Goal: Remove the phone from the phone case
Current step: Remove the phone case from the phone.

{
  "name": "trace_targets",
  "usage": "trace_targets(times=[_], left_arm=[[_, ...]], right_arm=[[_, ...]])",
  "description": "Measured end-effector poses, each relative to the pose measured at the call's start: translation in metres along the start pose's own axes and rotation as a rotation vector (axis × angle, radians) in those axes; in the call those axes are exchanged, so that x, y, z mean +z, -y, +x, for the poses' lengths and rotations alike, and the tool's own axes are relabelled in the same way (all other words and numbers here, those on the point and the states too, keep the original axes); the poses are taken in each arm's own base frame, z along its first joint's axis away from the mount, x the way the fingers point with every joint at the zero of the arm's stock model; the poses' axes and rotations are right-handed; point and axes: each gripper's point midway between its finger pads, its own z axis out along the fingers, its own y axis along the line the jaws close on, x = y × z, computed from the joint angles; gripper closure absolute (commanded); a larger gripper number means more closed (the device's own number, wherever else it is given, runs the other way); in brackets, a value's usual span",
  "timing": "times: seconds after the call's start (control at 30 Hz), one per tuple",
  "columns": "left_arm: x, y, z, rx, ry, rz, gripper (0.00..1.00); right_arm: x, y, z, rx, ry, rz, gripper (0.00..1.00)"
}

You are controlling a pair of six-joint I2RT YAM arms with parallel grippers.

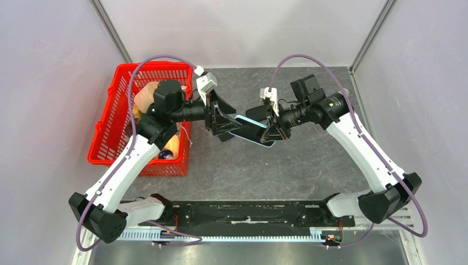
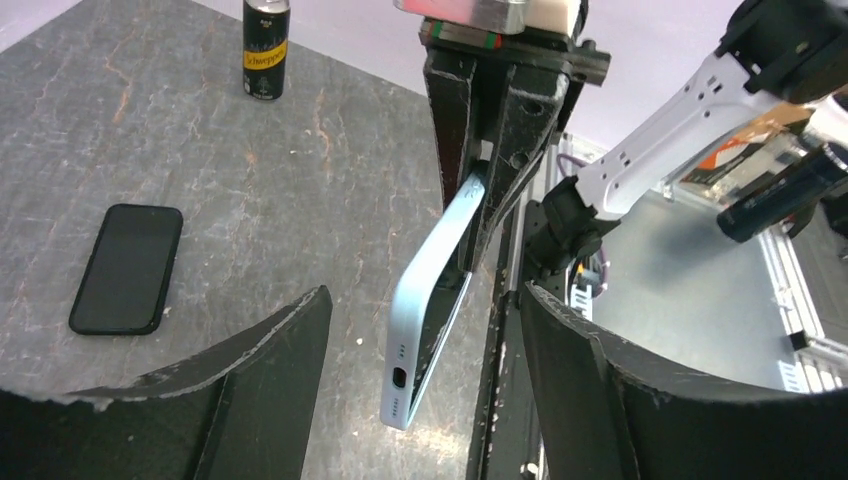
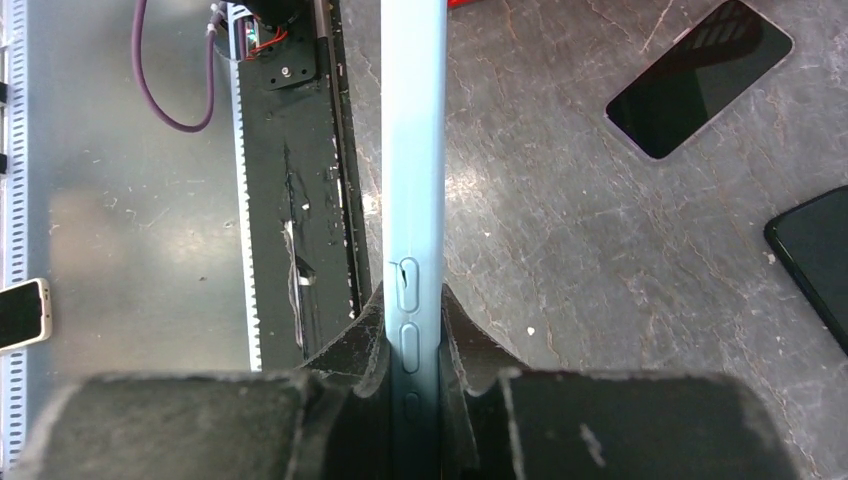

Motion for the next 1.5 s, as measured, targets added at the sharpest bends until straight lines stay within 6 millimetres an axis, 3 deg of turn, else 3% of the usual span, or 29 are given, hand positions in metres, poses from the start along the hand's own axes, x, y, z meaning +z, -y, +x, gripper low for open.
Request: trace_targets(times=[0.13,0.27,0.33,0.47,0.63,0.8,1.27,1.5], left_arm=[[0.005,0.0,-0.008,-0.045,0.018,0.013,0.34],[0.016,-0.004,-0.002,-0.139,0.002,0.053,0.48],[0.021,-0.007,0.001,-0.185,-0.006,0.067,0.59],[0.024,-0.002,0.0,-0.237,-0.004,0.107,0.98],[0.025,0.008,-0.001,-0.275,0.024,0.196,0.98],[0.032,0.005,0.017,-0.418,0.027,0.248,0.98],[0.056,-0.011,0.049,-0.658,-0.067,0.345,0.98],[0.067,-0.025,0.076,-0.797,-0.144,0.361,0.98]], right_arm=[[-0.005,-0.003,-0.001,-0.012,0.001,0.019,1.0],[-0.006,-0.003,0.0,-0.01,-0.003,0.023,1.0],[-0.006,-0.002,0.001,-0.01,-0.006,0.027,1.0],[-0.007,0.0,0.002,-0.011,-0.015,0.043,1.0],[-0.009,-0.006,0.003,-0.014,-0.017,0.036,1.0],[-0.01,-0.007,0.018,0.005,-0.077,0.07,1.0],[-0.016,0.011,0.047,-0.057,-0.205,0.213,1.0],[-0.014,0.025,0.069,-0.081,-0.334,0.249,1.0]])
